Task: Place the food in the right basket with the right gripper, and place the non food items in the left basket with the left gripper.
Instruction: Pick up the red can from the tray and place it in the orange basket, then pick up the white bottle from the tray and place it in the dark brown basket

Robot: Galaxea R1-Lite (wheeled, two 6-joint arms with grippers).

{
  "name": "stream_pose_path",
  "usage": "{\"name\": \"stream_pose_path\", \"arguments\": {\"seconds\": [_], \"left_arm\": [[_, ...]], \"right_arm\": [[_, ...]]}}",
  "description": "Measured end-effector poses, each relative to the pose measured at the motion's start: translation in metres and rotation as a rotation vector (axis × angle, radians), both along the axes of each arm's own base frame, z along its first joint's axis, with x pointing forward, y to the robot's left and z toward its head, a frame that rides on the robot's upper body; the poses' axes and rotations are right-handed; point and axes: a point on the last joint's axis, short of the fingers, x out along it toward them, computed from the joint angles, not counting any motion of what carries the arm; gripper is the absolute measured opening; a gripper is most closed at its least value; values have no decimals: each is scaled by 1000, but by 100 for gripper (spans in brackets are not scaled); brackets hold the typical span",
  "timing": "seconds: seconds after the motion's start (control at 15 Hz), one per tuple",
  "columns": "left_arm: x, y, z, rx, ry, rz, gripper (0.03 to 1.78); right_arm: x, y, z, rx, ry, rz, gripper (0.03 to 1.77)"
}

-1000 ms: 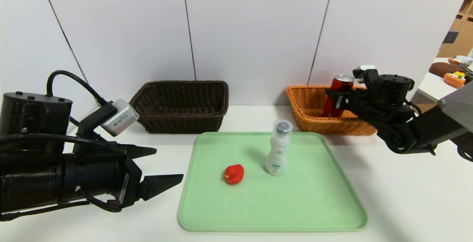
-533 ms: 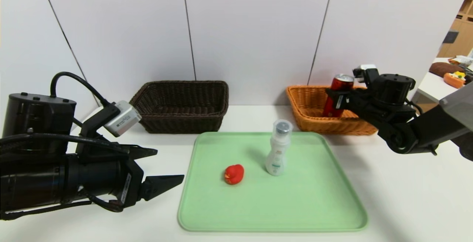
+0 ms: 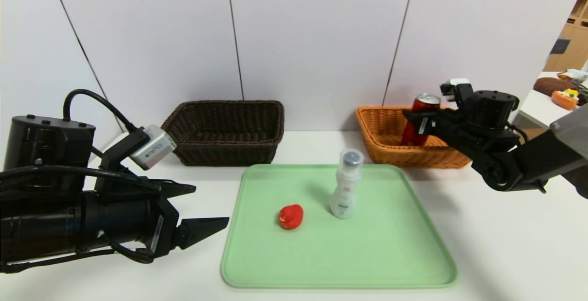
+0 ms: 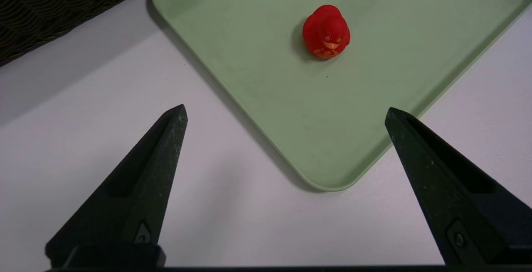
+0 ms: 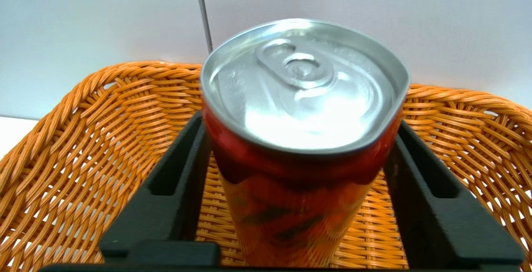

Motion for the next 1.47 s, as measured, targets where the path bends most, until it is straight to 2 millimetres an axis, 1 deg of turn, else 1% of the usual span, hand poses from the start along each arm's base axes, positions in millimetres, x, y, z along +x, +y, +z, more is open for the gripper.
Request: {"name": "stream_pose_path", "arguments": {"seconds": [0.13, 0.33, 0.53, 0.8, 0.93, 1.07, 1.2, 1.27, 1.47], "left_arm": [[0, 0, 0, 0, 0, 0, 169], [0, 0, 0, -1, -1, 0, 169], [-1, 0, 1, -2, -4, 0, 169], [-4, 2, 4, -9, -19, 0, 169], [-7, 3, 6, -12, -30, 1, 169], [-11, 4, 10, -18, -49, 1, 169], [-15, 7, 15, -23, -74, 7, 169], [-17, 8, 17, -24, -86, 16, 169], [-23, 11, 22, -36, -110, 56, 169]], "right_arm": [[-1, 0, 1, -1, -1, 0, 138], [-7, 0, 3, -2, 12, 10, 148], [-19, -1, 8, -2, 41, 11, 156], [-41, -8, 24, 0, 57, -7, 162], [-60, -13, 34, 3, 77, -18, 164], [-84, -16, 44, 5, 91, -28, 166], [-112, -19, 54, 6, 106, -41, 167], [-127, -21, 57, 7, 122, -48, 167], [-173, -24, 56, 8, 188, -65, 168]]}}
